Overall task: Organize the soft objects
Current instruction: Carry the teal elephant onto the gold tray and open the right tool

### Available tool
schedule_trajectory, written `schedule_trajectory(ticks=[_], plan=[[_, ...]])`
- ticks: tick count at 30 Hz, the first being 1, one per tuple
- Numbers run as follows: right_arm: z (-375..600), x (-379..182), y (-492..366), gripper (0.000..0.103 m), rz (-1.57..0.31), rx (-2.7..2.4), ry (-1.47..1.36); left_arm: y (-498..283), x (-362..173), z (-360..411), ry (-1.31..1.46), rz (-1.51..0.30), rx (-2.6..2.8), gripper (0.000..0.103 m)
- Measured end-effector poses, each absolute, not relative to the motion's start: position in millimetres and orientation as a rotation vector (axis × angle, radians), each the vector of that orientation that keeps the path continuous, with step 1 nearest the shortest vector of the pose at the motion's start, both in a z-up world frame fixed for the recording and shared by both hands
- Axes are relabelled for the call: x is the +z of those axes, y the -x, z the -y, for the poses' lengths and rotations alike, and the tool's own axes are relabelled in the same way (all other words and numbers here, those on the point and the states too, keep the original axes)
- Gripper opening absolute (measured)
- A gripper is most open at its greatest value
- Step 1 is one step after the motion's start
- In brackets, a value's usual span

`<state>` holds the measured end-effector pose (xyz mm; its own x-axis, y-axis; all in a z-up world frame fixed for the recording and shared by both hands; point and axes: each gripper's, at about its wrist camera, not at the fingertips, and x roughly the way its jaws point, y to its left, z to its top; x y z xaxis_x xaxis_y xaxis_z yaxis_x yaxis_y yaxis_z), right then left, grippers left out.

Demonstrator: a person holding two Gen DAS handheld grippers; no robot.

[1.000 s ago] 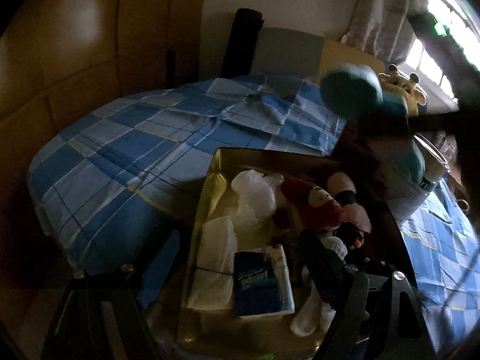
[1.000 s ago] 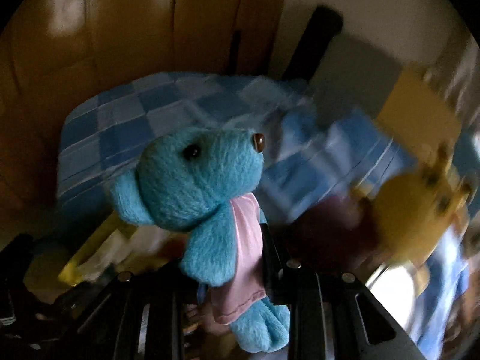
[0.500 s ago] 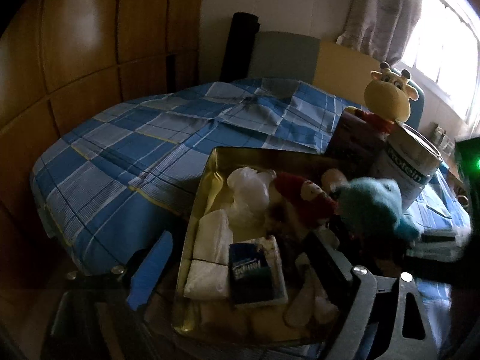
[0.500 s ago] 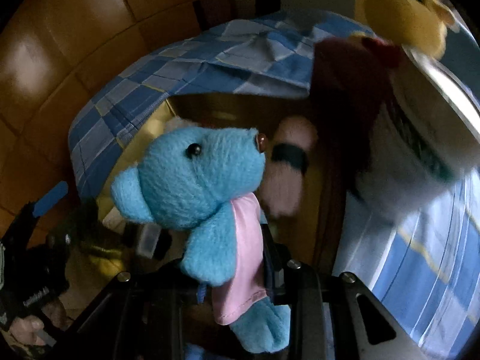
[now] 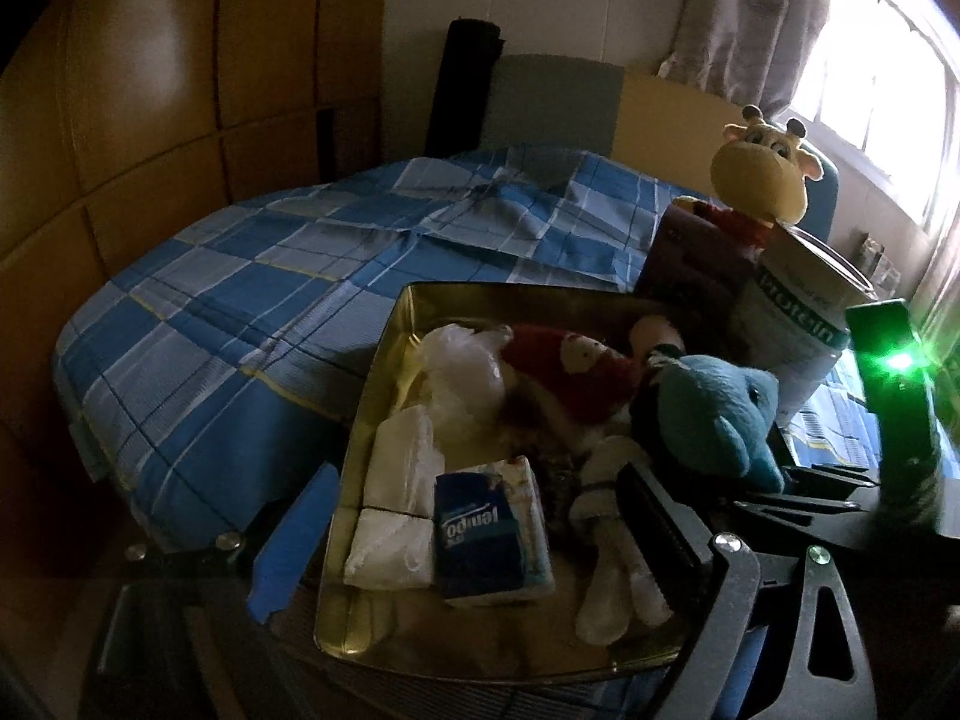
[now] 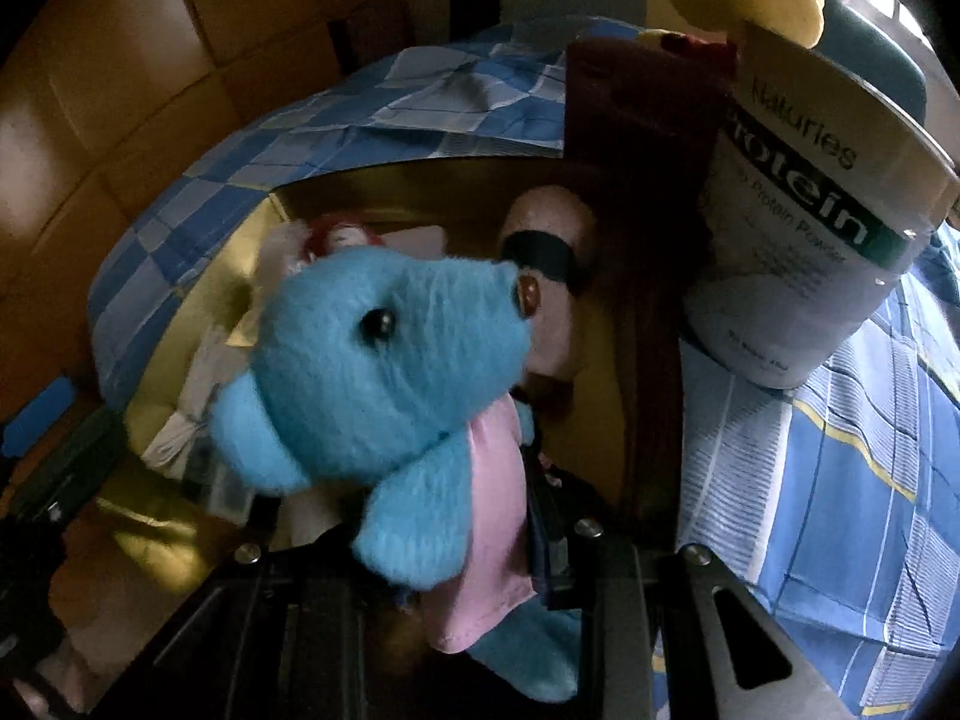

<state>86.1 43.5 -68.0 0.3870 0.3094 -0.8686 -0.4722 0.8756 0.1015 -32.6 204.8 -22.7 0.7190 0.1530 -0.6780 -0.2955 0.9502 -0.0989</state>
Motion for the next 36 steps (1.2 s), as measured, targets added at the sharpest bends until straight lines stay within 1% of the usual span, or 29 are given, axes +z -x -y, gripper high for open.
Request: schedule_trajectory(ticks=[3, 9, 13, 19, 22, 27, 31, 33, 34, 35, 36], plan=[[-46.3, -72.7, -86.8, 0.03, -1.066, 0.499, 0.177, 31.5, -25.3, -205.1, 0.208, -0.736, 0.252, 0.094], [-40.3, -61.7, -74.5, 0.041, -1.03, 0.551, 0.174, 28.9, -30.3, -205.4, 0.212, -0.749, 0.261, 0.097], [-33.1, -47.3, -62.5, 0.047, -0.994, 0.577, 0.153, 27.5, -32.5, -205.0, 0.211, -0.758, 0.263, 0.099], [-30.6, -31.5, -49.3, 0.047, -0.918, 0.602, 0.143, 28.6, -30.4, -205.9, 0.207, -0.751, 0.274, 0.1], [-39.3, -39.3, -52.3, 0.047, -0.912, 0.593, 0.18, 30.2, -26.3, -207.1, 0.208, -0.741, 0.28, 0.103], [-54.9, -58.5, -55.5, 0.045, -0.939, 0.603, 0.224, 33.0, -18.7, -206.1, 0.193, -0.723, 0.297, 0.103], [-46.7, -52.5, -50.3, 0.045, -0.935, 0.616, 0.18, 35.0, -13.7, -203.3, 0.189, -0.71, 0.303, 0.103], [-39.2, -43.1, -44.4, 0.047, -0.901, 0.62, 0.157, 36.4, -10.6, -201.3, 0.188, -0.702, 0.304, 0.103], [-34.2, -36.5, -39.9, 0.049, -0.876, 0.618, 0.147, 37.4, -8.4, -199.8, 0.187, -0.694, 0.303, 0.103], [-29.2, -30.1, -35.5, 0.053, -0.85, 0.615, 0.137, 37.8, -7.0, -198.7, 0.188, -0.689, 0.301, 0.103], [-26.0, -26.0, -33.2, 0.054, -0.833, 0.606, 0.13, 39.3, -5.0, -197.2, 0.189, -0.682, 0.299, 0.103]])
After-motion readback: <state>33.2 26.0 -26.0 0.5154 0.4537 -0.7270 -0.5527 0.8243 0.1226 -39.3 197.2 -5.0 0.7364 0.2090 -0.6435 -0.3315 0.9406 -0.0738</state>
